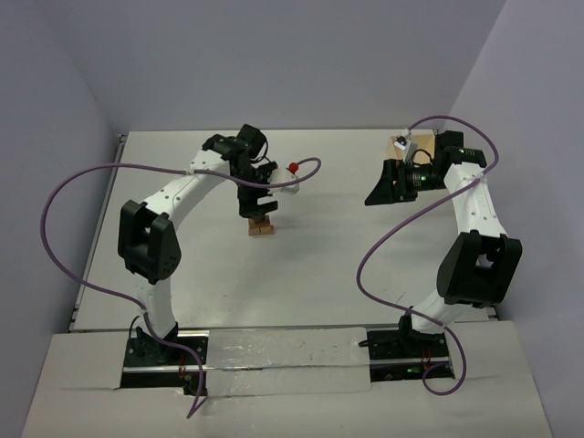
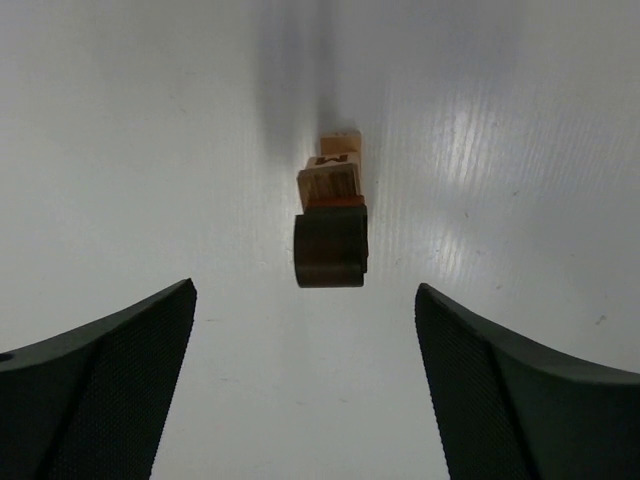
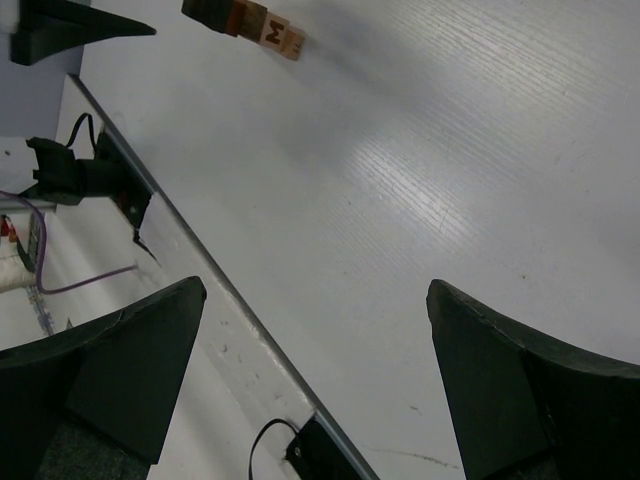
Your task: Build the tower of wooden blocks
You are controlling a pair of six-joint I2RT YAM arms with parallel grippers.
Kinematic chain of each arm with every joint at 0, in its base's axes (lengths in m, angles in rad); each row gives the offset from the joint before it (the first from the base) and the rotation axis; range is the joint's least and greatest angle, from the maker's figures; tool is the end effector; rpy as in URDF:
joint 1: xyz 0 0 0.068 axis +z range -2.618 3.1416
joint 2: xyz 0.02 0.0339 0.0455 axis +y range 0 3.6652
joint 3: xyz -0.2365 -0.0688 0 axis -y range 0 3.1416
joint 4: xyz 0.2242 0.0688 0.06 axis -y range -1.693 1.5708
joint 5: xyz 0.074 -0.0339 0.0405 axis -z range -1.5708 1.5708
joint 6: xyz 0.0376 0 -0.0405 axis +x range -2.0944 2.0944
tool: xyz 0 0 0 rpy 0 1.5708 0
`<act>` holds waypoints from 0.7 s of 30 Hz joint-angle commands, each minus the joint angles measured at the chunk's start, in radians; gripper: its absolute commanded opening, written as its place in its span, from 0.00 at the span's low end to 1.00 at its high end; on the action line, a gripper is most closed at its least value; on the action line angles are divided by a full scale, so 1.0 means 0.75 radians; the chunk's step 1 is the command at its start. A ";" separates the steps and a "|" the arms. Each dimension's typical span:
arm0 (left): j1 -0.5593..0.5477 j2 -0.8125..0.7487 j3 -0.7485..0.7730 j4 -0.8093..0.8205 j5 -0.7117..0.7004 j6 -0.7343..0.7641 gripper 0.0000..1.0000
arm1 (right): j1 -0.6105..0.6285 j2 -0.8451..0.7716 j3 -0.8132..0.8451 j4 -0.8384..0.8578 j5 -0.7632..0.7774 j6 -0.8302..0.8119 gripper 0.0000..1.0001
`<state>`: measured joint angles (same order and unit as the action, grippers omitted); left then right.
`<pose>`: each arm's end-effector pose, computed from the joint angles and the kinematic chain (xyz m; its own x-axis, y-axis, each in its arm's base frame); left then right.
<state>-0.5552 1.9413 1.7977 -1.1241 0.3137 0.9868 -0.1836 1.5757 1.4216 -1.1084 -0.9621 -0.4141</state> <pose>0.3074 -0.2043 0.2565 0.0364 0.9112 -0.4103 0.9962 -0.0008 0.0866 0.2818 -0.0210 0.2839 -0.8012 -0.0852 -0.5923 -0.5054 0.6263 0.5936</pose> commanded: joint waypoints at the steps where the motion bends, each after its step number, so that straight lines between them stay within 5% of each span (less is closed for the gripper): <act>1: 0.014 -0.234 0.150 0.004 0.082 -0.071 0.99 | 0.025 -0.010 0.060 -0.011 -0.023 -0.012 1.00; 6: 0.098 -0.478 -0.006 0.241 0.062 -0.338 0.99 | 0.033 -0.041 0.041 0.040 0.023 0.036 1.00; 12: 0.393 -0.756 -0.514 0.717 -0.025 -0.972 0.99 | 0.035 -0.093 -0.074 0.273 0.181 0.164 1.00; 21: 0.867 -0.934 -0.938 0.855 -0.006 -1.266 0.99 | 0.125 -0.251 -0.311 0.766 0.730 0.426 1.00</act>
<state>0.0073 1.2921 1.1516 -0.5826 0.3250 0.1948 -0.1227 1.4667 1.2428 -0.7546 -0.6095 -0.1884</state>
